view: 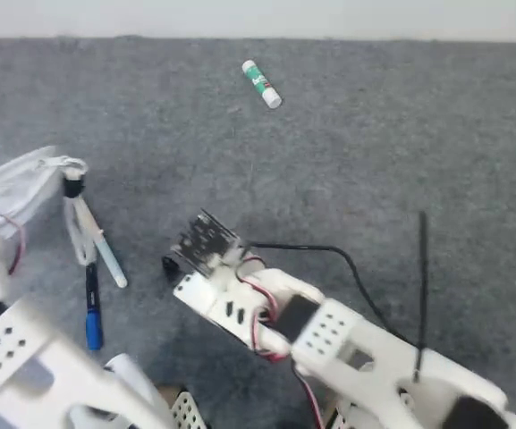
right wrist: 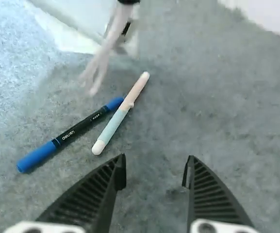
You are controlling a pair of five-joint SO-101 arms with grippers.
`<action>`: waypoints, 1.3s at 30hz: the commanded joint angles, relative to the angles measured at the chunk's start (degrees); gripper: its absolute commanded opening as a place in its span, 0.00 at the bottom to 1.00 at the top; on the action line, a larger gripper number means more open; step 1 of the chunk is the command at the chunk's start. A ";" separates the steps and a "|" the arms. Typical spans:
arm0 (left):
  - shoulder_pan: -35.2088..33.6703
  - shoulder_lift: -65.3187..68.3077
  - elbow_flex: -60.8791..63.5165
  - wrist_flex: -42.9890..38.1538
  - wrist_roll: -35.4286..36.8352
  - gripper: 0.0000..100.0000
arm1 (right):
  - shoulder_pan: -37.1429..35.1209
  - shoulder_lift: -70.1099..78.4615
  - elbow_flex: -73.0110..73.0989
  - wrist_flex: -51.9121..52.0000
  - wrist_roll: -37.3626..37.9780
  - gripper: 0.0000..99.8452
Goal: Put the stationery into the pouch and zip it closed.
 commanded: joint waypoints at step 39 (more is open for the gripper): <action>-10.11 -0.44 -4.09 -2.46 1.32 0.01 | -7.78 54.81 -48.18 0.13 -1.49 0.19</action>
